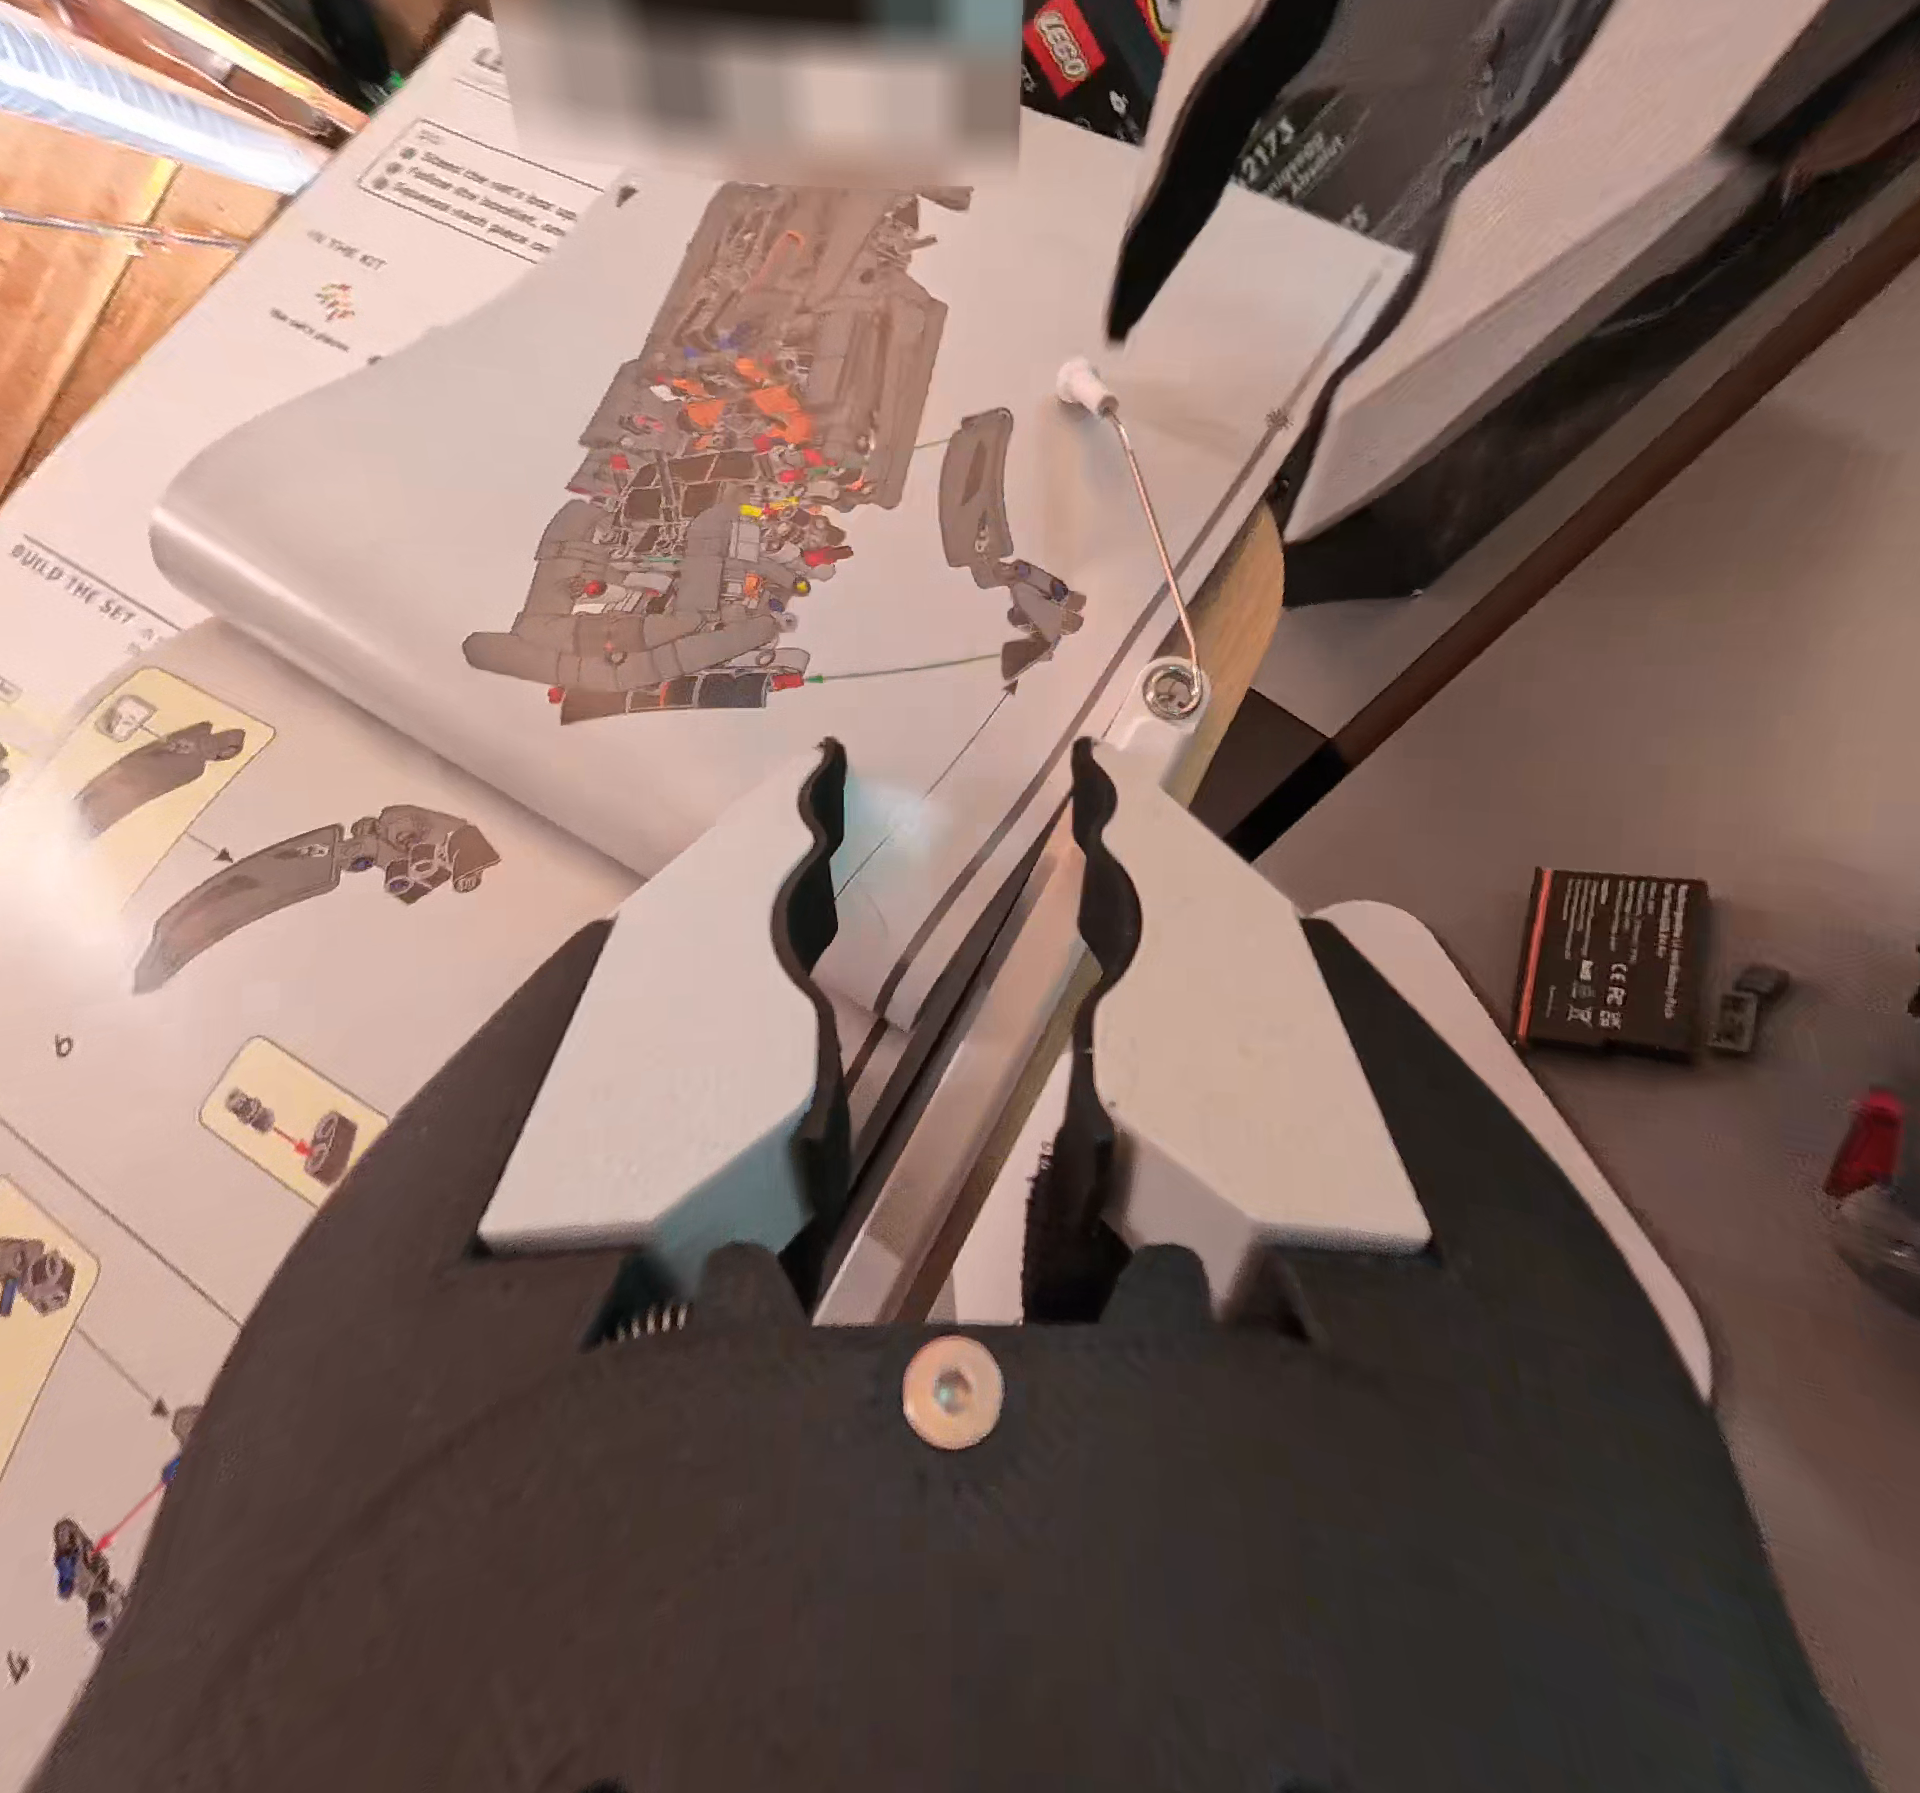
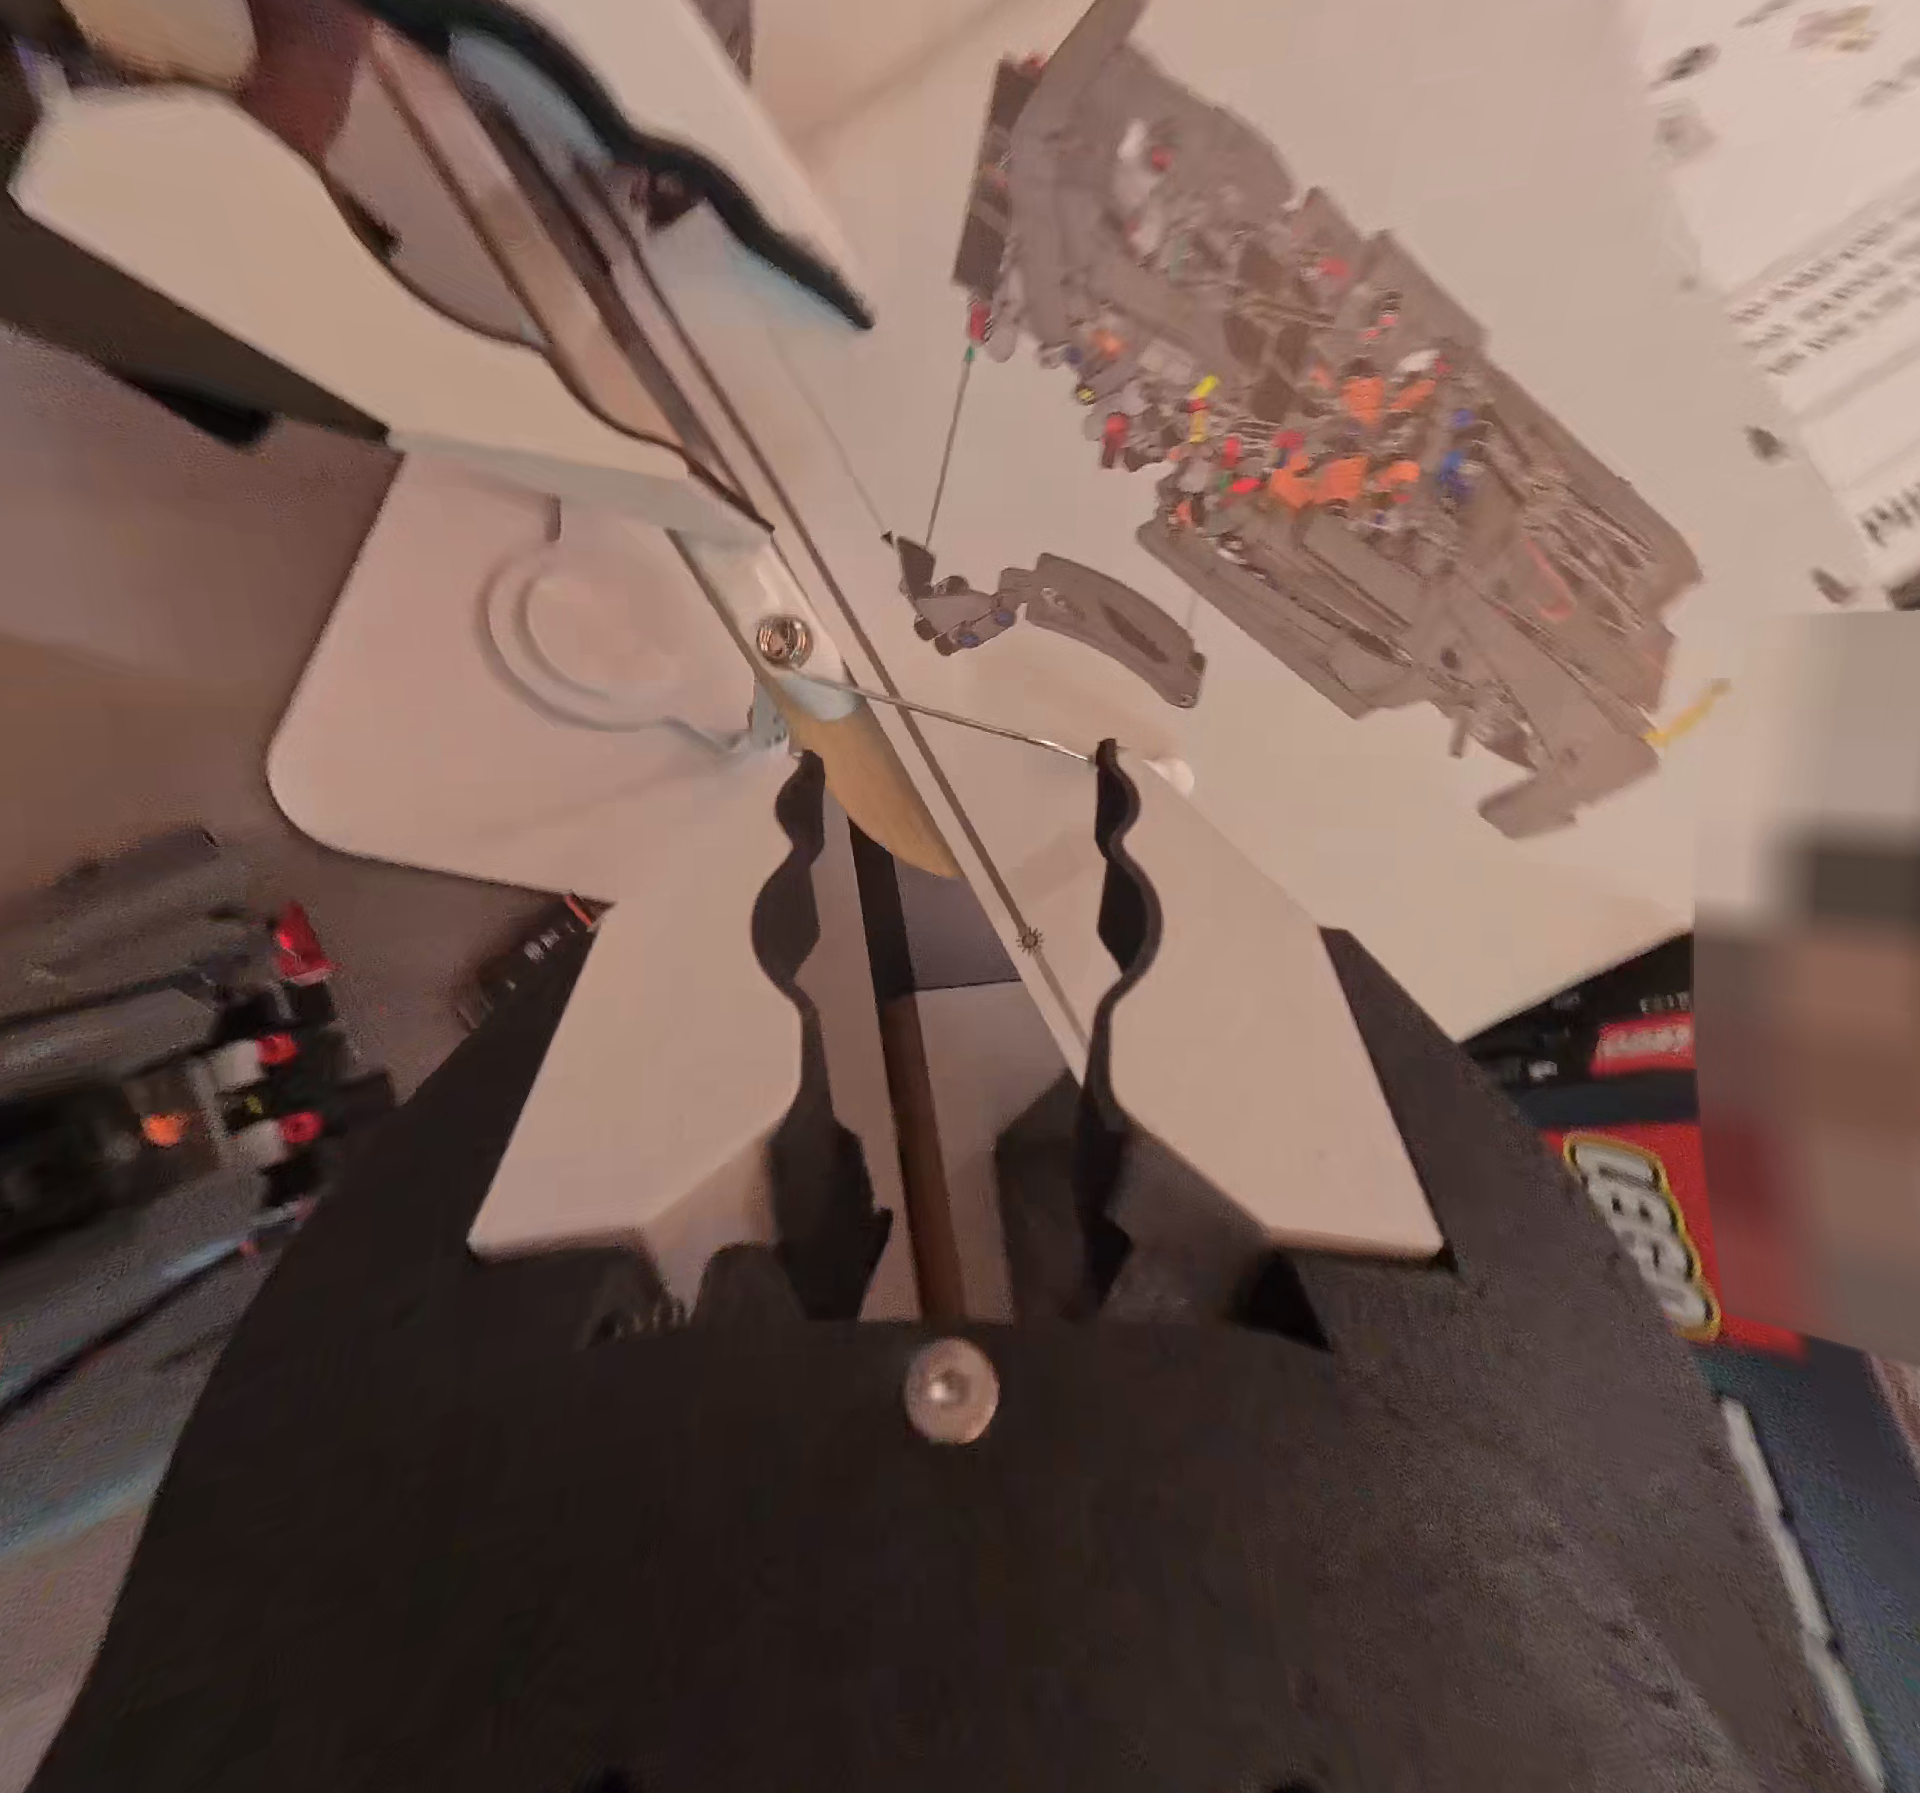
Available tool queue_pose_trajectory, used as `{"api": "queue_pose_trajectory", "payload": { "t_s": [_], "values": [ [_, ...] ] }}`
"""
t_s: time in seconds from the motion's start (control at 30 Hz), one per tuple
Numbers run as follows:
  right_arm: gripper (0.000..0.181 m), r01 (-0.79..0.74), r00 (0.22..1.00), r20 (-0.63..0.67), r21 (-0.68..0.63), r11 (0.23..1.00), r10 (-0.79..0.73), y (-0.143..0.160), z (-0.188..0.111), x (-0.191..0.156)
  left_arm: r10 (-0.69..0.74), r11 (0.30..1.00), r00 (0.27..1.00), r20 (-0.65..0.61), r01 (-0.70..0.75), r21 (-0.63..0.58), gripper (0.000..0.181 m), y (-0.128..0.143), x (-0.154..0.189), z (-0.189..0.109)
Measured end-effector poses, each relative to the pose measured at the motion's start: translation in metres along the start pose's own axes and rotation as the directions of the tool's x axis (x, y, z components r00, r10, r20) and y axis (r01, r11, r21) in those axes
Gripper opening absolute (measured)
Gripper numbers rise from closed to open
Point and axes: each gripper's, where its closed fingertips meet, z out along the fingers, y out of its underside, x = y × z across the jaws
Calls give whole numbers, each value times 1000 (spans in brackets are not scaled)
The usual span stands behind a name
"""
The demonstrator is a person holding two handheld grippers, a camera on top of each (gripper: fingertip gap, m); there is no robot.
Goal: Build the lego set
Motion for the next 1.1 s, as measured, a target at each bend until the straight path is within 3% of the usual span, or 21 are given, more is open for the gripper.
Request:
{"api": "queue_pose_trajectory", "payload": {
  "t_s": [0.17, 0.23, 0.4, 0.57, 0.77, 0.8, 0.87, 0.93, 0.97, 1.1],
  "values": [
    [30, 236, 972, 3, -53, 970, -236, 10, 27, 4, -26, 999, 999, -21, 26, 29, 40, 1, 2, -3],
    [10, 274, 961, -14, -68, 959, -275, 9, 26, 7, -11, 1000, 1000, -13, 12, 22, 38, 2, 3, -3],
    [6, 339, 940, 8, -151, 929, -342, 15, 23, 5, -5, 1000, 1000, 4, 5, -4, 34, 2, 5, -4],
    [2, 336, 942, 98, -210, 918, -322, 28, 17, -5, -28, 1000, 999, 16, 28, 0, 28, 4, 7, -5],
    [0, 253, 954, 219, -219, 942, -205, 43, 14, -45, -59, 998, 998, 0, 59, 4, 28, 4, 7, -5],
    [3, 233, 954, 240, -221, 947, -179, 44, 13, -50, -58, 998, 998, -2, 58, 7, 28, 4, 7, -5],
    [39, 191, 958, 257, -237, 953, -128, 46, 8, -52, -56, 998, 998, -5, 56, 12, 28, 5, 6, -5],
    [48, 124, 961, 267, -162, 979, -77, 29, -7, -46, -59, 998, 998, -6, 59, 19, 28, 5, 6, -6],
    [46, 84, 970, 237, -93, 992, -60, 14, -17, -32, -66, 998, 998, -5, 66, 20, 28, 4, 6, -5],
    [75, -102, 995, 13, 130, 986, 101, -37, -35, 60, -63, 998, 998, 8, 63, 24, 28, 4, 7, -4]
  ]
}}
